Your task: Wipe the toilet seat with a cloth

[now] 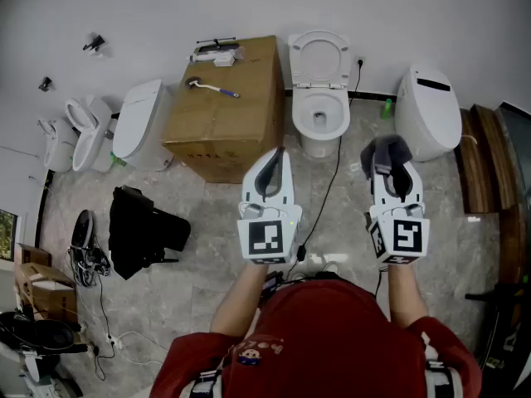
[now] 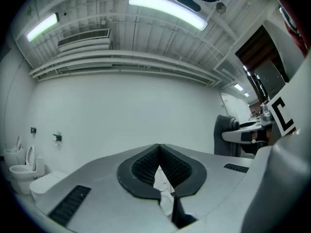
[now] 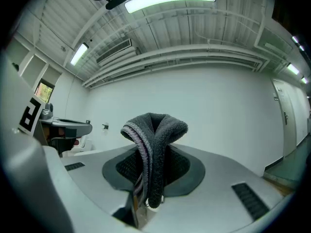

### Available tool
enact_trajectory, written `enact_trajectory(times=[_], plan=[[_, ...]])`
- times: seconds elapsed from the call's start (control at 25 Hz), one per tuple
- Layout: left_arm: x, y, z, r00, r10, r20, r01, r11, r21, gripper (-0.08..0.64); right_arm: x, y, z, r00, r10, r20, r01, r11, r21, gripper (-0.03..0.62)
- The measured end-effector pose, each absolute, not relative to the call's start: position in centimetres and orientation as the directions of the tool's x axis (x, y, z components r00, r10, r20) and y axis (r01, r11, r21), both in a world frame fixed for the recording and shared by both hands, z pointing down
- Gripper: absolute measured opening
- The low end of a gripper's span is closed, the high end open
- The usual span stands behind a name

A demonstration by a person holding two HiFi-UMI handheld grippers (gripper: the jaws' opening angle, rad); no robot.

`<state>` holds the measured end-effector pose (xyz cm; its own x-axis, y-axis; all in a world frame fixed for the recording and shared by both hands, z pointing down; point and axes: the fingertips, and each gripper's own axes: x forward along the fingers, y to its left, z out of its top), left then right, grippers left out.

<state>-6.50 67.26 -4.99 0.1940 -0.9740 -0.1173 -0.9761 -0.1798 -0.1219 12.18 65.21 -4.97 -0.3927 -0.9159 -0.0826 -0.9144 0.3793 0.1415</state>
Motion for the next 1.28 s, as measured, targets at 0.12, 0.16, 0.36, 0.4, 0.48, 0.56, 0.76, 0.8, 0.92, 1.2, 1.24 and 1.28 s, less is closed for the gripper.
enact_trajectory(times=[0.12,0.16,0.36,0.4,0.48,0.56,0.76,0.8,0.92,1.2,1.24,1.28], plan=[[-6.5,67.0,-5.2,0.19,-0.972,-0.136,-0.978,-0.175,-0.115,0.011,12.1,65.2,-4.6,-0.392,-0.917,-0.078,-0.915,0.379,0.141,0.087],[-6.6,67.0,-5.3,0.189,-0.972,-0.137,-0.978,-0.173,-0.119,0.011,12.0,65.2,-4.5,-0.391,-0.917,-0.077,-0.915,0.378,0.139,0.087],[-6.6,66.8,-5.9,0.183,-0.97,-0.161,-0.98,-0.167,-0.106,0.011,12.1,64.9,-4.6,-0.389,-0.917,-0.086,-0.916,0.375,0.141,0.087],[-6.4,66.8,-6.1,0.178,-0.968,-0.174,-0.982,-0.164,-0.094,0.011,12.2,64.8,-4.7,-0.389,-0.916,-0.095,-0.916,0.374,0.144,0.087],[-6.0,66.6,-6.1,0.176,-0.968,-0.179,-0.983,-0.162,-0.091,0.011,12.6,64.6,-4.8,-0.384,-0.917,-0.113,-0.919,0.367,0.141,0.087],[-5.4,66.3,-5.8,0.18,-0.968,-0.174,-0.981,-0.164,-0.099,0.011,13.2,64.4,-4.8,-0.374,-0.92,-0.119,-0.925,0.36,0.126,0.087],[-3.2,65.3,-5.3,0.188,-0.968,-0.164,-0.979,-0.173,-0.105,0.011,15.1,63.6,-4.2,-0.373,-0.919,-0.126,-0.926,0.361,0.108,0.087],[-2.7,65.0,-5.2,0.189,-0.969,-0.162,-0.979,-0.173,-0.106,0.011,15.7,63.4,-4.0,-0.372,-0.92,-0.124,-0.927,0.361,0.103,0.087],[-0.8,64.1,-5.1,0.187,-0.97,-0.157,-0.979,-0.17,-0.114,0.011,17.7,62.6,-3.4,-0.369,-0.922,-0.12,-0.929,0.362,0.076,0.087],[3.9,62.6,-5.5,0.189,-0.968,-0.167,-0.976,-0.167,-0.141,0.011,21.6,61.1,-2.6,-0.377,-0.919,-0.114,-0.926,0.375,0.038,0.087],[4.4,62.3,-5.6,0.192,-0.967,-0.168,-0.975,-0.168,-0.145,0.011,21.9,60.8,-2.6,-0.377,-0.919,-0.115,-0.926,0.376,0.036,0.087],[4.9,62.0,-5.8,0.195,-0.966,-0.171,-0.974,-0.171,-0.147,0.011,22.2,60.5,-2.6,-0.376,-0.919,-0.116,-0.927,0.375,0.032,0.087]])
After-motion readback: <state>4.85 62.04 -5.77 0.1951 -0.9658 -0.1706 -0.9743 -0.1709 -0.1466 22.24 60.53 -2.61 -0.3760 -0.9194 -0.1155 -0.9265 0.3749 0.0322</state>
